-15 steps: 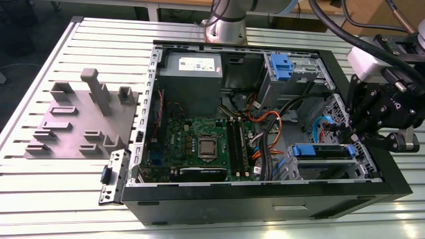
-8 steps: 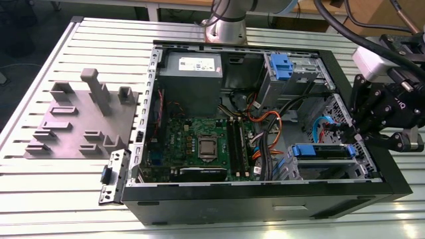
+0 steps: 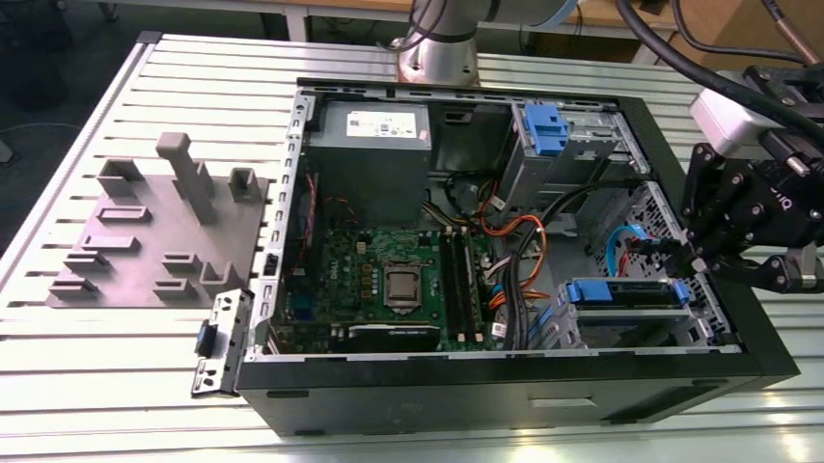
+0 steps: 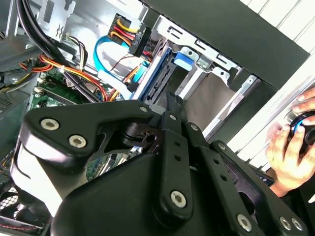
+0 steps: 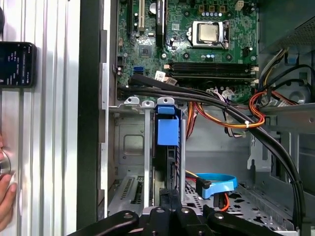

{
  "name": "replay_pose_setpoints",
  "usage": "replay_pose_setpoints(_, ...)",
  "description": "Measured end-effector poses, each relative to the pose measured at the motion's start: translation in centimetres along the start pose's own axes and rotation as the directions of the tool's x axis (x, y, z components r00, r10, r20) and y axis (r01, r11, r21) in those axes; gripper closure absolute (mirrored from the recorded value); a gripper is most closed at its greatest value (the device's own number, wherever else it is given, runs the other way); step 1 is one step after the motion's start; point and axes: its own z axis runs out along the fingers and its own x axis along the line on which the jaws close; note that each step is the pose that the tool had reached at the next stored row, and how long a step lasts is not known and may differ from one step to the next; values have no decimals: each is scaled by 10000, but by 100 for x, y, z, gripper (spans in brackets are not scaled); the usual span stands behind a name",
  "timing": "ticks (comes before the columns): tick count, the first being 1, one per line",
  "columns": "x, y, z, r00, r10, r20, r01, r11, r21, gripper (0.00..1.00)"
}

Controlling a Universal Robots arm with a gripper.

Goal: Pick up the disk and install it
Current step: 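Insert the first disk wire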

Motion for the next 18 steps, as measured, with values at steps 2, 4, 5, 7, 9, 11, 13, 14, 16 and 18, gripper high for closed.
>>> replay_pose_setpoints(2,0,0,0,10000,1,3,-1,10000,0,89)
replay_pose_setpoints(4,0,0,0,10000,1,4,-1,10000,0,89)
replay_pose_setpoints(5,0,-2,0,10000,1,4,-1,10000,0,89)
replay_pose_setpoints(7,-5,-14,1,10000,0,5,0,10000,-9,89)
replay_pose_setpoints(9,-18,-20,2,10000,1,4,-1,10000,-15,89)
replay_pose_setpoints(11,-51,-24,3,10000,1,3,-1,10000,-16,89)
replay_pose_setpoints(13,-90,-37,4,10000,0,2,0,10000,-26,89)
replay_pose_setpoints(14,-111,-46,6,10000,1,3,-1,10000,-38,89)
replay_pose_setpoints(16,-153,-63,10,10000,1,3,-1,10000,-60,89)
replay_pose_setpoints(18,-190,-81,15,10000,2,1,-2,10000,-83,89)
